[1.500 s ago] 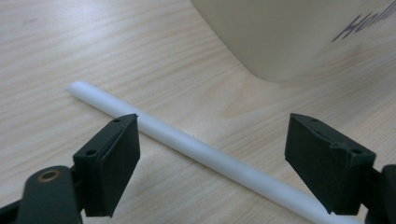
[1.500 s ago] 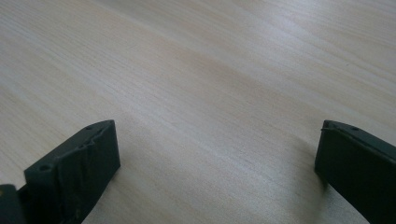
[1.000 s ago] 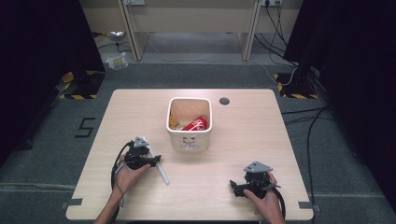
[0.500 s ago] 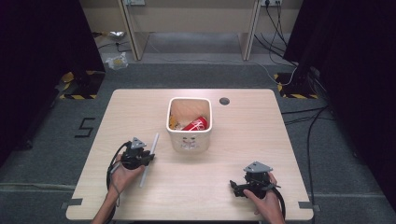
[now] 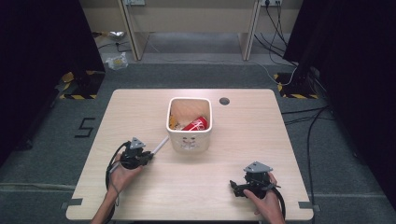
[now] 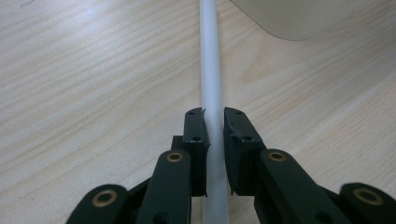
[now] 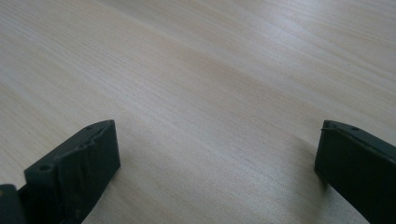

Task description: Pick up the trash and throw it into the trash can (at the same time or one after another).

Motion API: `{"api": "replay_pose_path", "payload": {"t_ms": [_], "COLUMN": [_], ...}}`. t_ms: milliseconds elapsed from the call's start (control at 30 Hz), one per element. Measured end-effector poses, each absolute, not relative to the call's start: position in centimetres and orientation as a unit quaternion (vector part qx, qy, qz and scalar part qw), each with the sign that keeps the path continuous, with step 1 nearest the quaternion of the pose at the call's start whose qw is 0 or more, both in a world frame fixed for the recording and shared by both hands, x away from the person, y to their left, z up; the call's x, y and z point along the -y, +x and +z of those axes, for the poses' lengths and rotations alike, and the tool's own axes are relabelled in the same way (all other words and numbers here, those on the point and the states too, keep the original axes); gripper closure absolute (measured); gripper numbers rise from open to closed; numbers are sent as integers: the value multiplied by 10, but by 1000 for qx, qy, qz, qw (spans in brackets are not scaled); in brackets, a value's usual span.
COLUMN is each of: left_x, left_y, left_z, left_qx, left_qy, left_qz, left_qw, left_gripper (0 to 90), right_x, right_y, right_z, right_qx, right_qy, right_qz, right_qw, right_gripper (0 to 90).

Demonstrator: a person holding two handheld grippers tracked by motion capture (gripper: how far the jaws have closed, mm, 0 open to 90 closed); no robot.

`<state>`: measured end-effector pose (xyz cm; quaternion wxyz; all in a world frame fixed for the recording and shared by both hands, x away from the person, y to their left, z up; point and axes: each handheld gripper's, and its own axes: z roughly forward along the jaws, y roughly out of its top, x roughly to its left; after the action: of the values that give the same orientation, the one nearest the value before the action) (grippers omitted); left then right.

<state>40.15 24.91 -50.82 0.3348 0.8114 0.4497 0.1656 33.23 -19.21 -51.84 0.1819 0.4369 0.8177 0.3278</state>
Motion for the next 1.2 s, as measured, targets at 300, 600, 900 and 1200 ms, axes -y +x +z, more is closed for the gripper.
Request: {"api": "replay_pose_path", "payload": {"t_ms": [300,600,900,1200], "left_x": [-262,-274,-277,-282], "left_y": [401,402,404,405], "left_z": [-492,-477,-461,-439], "left_qx": [-455,-460,-455,-444], "left_qy": [798,787,782,782], "left_qz": [172,175,181,187], "left_qw": [356,372,387,397], "left_gripper": [795,795,794,794], "right_x": [192,192,192,192], "right_y": [332,332,332,332], "right_z": [-518,-518,-518,-518], "right_qx": [-818,-818,-818,-818], "right_qy": [437,437,437,437], "right_qz": [328,328,328,328], "right_qw": [182,182,182,182], "right_gripper": [2,2,2,2]}}
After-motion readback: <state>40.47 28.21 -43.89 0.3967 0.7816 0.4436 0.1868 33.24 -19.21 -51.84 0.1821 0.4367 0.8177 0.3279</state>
